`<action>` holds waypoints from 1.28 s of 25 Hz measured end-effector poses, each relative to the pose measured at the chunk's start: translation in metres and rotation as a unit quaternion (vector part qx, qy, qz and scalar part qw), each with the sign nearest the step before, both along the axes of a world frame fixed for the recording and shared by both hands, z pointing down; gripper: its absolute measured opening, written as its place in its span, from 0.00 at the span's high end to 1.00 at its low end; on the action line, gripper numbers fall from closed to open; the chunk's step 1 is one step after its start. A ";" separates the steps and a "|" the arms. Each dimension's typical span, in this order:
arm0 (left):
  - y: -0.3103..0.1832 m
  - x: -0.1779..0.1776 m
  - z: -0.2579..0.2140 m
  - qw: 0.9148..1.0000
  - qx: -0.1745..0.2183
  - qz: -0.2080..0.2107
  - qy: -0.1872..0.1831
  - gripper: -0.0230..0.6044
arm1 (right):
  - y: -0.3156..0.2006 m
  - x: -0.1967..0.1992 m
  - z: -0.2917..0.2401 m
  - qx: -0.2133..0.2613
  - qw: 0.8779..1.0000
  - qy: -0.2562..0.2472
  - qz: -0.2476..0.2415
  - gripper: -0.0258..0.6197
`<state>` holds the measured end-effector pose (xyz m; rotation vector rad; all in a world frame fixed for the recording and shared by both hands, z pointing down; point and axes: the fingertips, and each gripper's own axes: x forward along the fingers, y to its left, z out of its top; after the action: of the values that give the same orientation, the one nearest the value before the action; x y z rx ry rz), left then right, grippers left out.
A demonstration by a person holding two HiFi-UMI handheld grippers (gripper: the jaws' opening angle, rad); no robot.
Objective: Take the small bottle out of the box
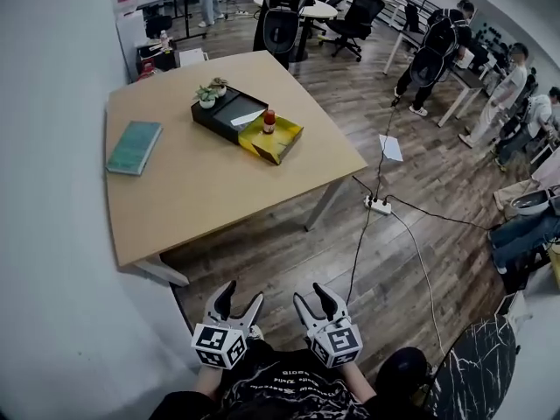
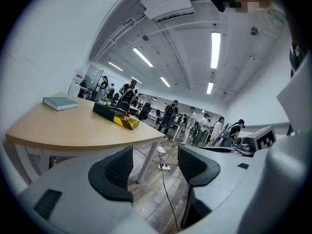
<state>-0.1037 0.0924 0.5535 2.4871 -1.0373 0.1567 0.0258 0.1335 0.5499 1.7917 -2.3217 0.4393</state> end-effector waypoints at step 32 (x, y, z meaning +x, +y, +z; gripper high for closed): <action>-0.122 -0.020 -0.005 0.999 0.024 -0.043 0.022 0.49 | -0.144 0.004 -0.001 0.022 1.000 0.006 -0.007 0.62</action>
<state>-0.1235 -0.0294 0.5482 2.4718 -1.1397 0.0500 0.0300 -0.0102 0.5492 1.7913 -2.3524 0.3771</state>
